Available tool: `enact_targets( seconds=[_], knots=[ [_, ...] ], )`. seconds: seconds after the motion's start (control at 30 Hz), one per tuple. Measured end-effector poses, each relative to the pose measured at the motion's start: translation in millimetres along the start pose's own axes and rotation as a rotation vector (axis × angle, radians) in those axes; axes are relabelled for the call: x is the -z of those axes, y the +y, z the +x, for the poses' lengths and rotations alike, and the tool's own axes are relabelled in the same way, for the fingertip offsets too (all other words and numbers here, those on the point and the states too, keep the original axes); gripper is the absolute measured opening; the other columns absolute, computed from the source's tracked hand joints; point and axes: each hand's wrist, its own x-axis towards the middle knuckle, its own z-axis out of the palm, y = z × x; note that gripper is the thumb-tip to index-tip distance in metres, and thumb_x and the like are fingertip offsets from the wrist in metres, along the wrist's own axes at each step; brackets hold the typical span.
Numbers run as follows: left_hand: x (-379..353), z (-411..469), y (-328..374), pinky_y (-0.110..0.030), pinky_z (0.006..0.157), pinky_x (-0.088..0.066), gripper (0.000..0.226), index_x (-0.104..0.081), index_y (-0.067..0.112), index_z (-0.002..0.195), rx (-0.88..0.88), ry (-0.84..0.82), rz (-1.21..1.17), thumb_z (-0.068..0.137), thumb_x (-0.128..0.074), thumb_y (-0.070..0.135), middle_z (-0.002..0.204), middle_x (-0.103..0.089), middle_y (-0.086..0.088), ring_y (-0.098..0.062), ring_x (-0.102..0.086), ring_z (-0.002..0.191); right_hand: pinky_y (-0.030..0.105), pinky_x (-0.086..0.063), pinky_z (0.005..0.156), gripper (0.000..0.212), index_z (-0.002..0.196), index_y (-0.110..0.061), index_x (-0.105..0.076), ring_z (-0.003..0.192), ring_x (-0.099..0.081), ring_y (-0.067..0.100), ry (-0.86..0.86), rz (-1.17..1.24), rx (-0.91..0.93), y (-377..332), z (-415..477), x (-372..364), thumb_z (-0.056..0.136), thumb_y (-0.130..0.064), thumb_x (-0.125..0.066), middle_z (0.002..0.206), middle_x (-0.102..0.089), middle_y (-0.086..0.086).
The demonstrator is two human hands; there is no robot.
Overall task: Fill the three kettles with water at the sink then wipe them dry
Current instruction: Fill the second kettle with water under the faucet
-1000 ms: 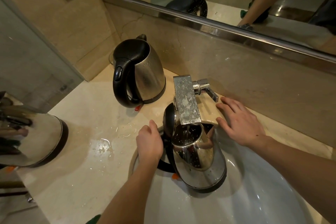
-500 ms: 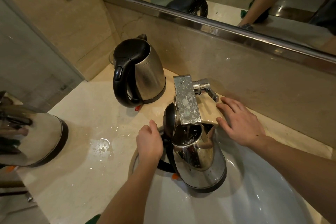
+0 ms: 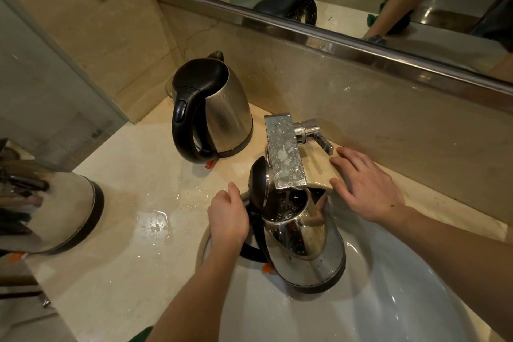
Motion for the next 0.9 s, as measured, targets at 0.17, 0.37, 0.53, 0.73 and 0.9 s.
enact_targets(
  seconds=[0.17, 0.37, 0.53, 0.73, 0.9],
  knots=[
    [-0.1, 1.1, -1.3, -0.036, 0.060, -0.034, 0.048, -0.038, 0.013, 0.064, -0.001, 0.000, -0.001, 0.105, -0.031, 0.036, 0.063, -0.040, -0.005, -0.016, -0.039, 0.060, 0.038, -0.033, 0.111, 0.057, 0.146, -0.028, -0.035, 0.144, -0.020, 0.016, -0.004, -0.003, 0.006, 0.5, 0.0, -0.4, 0.098, -0.055, -0.026, 0.157, -0.027, -0.004],
    [-0.9, 1.2, -2.0, -0.036, 0.058, -0.033, 0.048, -0.037, 0.013, 0.063, -0.004, 0.008, -0.003, 0.105, -0.031, 0.036, 0.063, -0.038, -0.004, -0.016, -0.037, 0.059, 0.038, -0.035, 0.109, 0.066, 0.143, -0.028, -0.039, 0.142, -0.023, 0.016, 0.011, 0.007, 0.006, 1.7, -0.8, -2.0, 0.091, -0.061, -0.015, 0.154, -0.030, -0.005],
    [-0.5, 0.9, -1.4, -0.036, 0.059, -0.034, 0.048, -0.037, 0.013, 0.063, 0.001, 0.004, -0.010, 0.105, -0.031, 0.036, 0.063, -0.038, -0.004, -0.016, -0.038, 0.060, 0.038, -0.033, 0.110, 0.068, 0.144, -0.028, -0.037, 0.143, -0.022, 0.016, 0.011, 0.002, 0.006, 1.5, 0.0, -1.9, 0.090, -0.062, -0.013, 0.155, -0.029, -0.005],
    [-0.8, 0.4, -1.0, -0.035, 0.058, -0.033, 0.048, -0.037, 0.012, 0.064, 0.003, 0.009, -0.007, 0.105, -0.031, 0.036, 0.064, -0.038, -0.006, -0.016, -0.037, 0.060, 0.039, -0.034, 0.110, 0.067, 0.144, -0.029, -0.037, 0.143, -0.022, 0.016, 0.015, 0.013, 0.008, 2.2, 0.4, -3.1, 0.090, -0.062, -0.013, 0.155, -0.030, -0.005],
    [-1.2, 0.9, -1.2, -0.035, 0.059, -0.034, 0.048, -0.038, 0.012, 0.064, 0.004, 0.011, -0.010, 0.106, -0.031, 0.036, 0.064, -0.039, -0.006, -0.017, -0.038, 0.061, 0.040, -0.036, 0.110, 0.067, 0.144, -0.028, -0.038, 0.143, -0.023, 0.016, 0.017, 0.017, 0.008, 2.6, 0.5, -3.3, 0.091, -0.061, -0.014, 0.155, -0.030, -0.004]
  ],
)
